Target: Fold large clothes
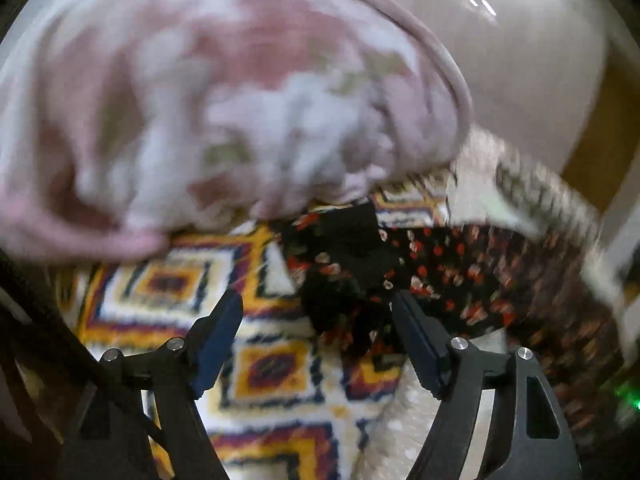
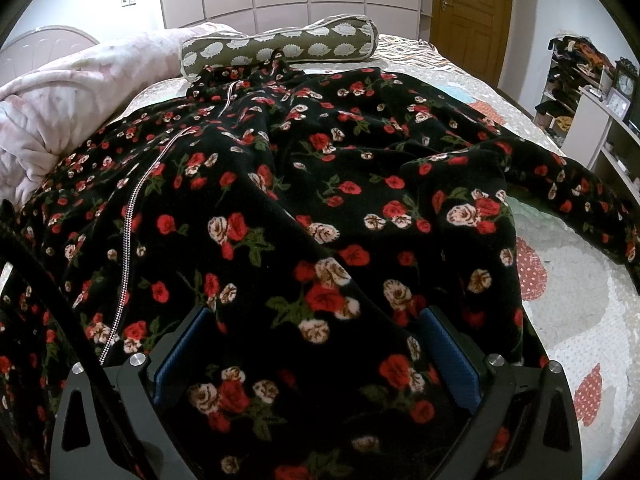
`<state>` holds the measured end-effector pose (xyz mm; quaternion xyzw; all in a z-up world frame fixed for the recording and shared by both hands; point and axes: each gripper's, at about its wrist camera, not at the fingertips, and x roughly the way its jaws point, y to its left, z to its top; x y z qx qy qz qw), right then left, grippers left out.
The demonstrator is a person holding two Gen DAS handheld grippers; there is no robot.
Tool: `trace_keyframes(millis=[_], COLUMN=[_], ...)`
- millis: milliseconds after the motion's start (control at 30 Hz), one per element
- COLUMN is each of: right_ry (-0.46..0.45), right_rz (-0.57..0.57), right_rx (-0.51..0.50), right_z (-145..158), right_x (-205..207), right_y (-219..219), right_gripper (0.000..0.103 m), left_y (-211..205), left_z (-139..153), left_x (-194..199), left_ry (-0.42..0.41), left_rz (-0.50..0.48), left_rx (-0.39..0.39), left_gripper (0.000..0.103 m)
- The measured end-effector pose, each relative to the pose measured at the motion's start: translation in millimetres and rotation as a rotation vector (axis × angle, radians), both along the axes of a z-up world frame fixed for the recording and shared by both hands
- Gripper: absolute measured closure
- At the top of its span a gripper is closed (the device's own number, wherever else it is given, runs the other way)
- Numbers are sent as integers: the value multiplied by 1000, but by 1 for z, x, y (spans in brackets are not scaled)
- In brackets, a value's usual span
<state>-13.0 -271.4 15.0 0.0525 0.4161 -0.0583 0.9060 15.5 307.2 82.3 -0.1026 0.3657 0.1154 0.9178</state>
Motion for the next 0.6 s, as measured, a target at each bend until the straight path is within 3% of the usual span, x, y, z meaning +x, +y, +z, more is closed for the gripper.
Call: trace_keyframes(millis=[33,100,200,233,267,300,333,400,500,600], right_ry=[-1,0,0,-1,-1,-1,-1,-2,-2,-4], right_rz=[0,0,0,0,0,0,0,0,0,0], right_rx=[0,0,-1,0,-1,-1,-1,-1,-2,-2], right_z=[0,0,0,0,0,0,0,0,0,1], right_x=[0,0,0,0,1,0,1,0,1,0], right_y=[0,1,2,1,3,2,3,2,3,1], right_gripper=[0,0,0,0,0,0,0,0,0,0], left_y=[-8,-12,-8,-7,-6,-4,1,19,55,76], left_z=[-4,-14,-34,-41,-50,-59,-66,-60,-40,-14], left_x=[13,38,65,71,77,82,84,78,60,41], left_ry=[28,65,131,156,193,239,263,214,122,27], left_rz=[-13,-15,-37,-50,-59,-70,-75,-28,77,114], left_rx=[65,113,67,58,54,48,18,-62,-198,-322], left_gripper=[27,27,28,32,39,64,78,89,91,94])
